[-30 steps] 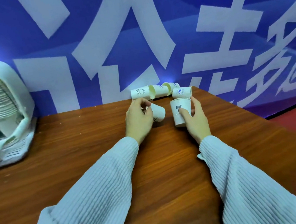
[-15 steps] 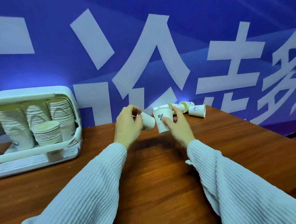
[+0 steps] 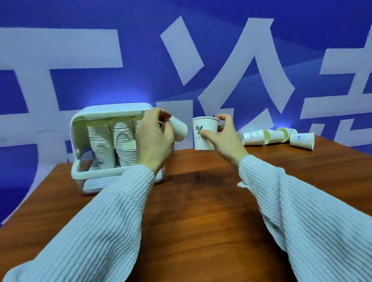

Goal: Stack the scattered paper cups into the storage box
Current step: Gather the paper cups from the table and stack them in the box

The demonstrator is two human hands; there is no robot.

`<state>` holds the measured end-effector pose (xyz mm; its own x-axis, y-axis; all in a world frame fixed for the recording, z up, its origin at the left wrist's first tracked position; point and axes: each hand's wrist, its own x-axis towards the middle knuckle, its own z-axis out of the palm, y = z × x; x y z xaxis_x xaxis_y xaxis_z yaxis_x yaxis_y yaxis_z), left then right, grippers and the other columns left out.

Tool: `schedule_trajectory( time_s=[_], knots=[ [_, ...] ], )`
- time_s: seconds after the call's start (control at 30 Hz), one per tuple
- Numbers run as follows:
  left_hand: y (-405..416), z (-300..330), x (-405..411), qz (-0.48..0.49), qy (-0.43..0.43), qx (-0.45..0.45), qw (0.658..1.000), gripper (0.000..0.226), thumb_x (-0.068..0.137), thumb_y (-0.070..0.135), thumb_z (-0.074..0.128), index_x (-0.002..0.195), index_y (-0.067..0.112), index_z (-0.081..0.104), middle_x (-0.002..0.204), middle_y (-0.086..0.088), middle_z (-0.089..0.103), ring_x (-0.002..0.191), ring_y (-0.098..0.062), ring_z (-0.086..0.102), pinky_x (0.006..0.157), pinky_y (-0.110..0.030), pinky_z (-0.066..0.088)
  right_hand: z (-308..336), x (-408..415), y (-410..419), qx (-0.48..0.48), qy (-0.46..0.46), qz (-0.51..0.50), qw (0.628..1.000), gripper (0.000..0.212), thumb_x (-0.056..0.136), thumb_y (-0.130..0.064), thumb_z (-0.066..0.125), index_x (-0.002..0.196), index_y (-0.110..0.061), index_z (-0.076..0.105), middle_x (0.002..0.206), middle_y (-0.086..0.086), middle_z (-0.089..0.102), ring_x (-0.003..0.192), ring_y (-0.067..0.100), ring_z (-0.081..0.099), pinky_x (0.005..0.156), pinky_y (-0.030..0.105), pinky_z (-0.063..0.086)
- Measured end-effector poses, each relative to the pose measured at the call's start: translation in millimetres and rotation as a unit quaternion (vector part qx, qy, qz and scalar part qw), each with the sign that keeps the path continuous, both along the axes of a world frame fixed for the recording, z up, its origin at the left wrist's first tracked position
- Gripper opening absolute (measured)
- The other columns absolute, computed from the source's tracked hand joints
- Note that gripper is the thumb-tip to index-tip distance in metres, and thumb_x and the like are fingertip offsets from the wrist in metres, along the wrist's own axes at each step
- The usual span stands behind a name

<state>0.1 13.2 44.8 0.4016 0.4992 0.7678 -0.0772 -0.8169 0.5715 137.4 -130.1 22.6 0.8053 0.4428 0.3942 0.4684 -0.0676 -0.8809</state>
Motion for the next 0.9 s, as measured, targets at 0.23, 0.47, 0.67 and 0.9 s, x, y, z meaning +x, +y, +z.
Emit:
schedule_trajectory(
  time_s=[0.23,0.47,0.67,0.9],
  knots=[
    [74,3,-63,0.105,-0.047,-0.031,0.993,0.018,0.095,0.016,0.056,0.113,0.017,0.062,0.108,0.000,0.065,0.097,-0.021,0.063,0.087,-0.039,0.052,20,-38,93,-0.022,-0.054,0.063,0.996,0.090,0.084,-0.028,0.077,0.159,-0.024,0.028,0.149,0.007,0.040,0.132,0.022,0.047,0.112,0.041,0.044],
    [113,-8,-93,0.139,-0.049,-0.080,0.986,0.027,0.097,0.018,0.055,0.123,0.018,0.060,0.114,-0.001,0.065,0.101,-0.018,0.062,0.093,-0.042,0.052,30,-50,159,-0.087,-0.137,0.075,0.984,0.084,0.090,-0.037,0.077,0.158,-0.014,0.034,0.151,0.010,0.045,0.137,0.026,0.046,0.112,0.037,0.038],
    [128,-15,-96,0.138,-0.047,-0.085,0.986,0.027,0.096,0.017,0.056,0.123,0.018,0.059,0.114,-0.001,0.064,0.101,-0.019,0.061,0.094,-0.047,0.052,23,-46,173,-0.274,-0.209,0.114,0.932,0.065,0.086,-0.036,0.064,0.145,-0.015,0.049,0.146,0.012,0.054,0.119,0.028,0.060,0.092,0.032,0.047],
    [133,-19,-88,0.121,-0.051,-0.100,0.986,0.028,0.094,0.016,0.056,0.121,0.020,0.058,0.109,0.002,0.065,0.098,-0.019,0.063,0.092,-0.045,0.052,9,-45,174,-0.261,-0.183,0.128,0.939,0.077,0.084,-0.040,0.064,0.154,-0.026,0.036,0.150,0.009,0.052,0.127,0.026,0.056,0.105,0.046,0.049]
  ],
)
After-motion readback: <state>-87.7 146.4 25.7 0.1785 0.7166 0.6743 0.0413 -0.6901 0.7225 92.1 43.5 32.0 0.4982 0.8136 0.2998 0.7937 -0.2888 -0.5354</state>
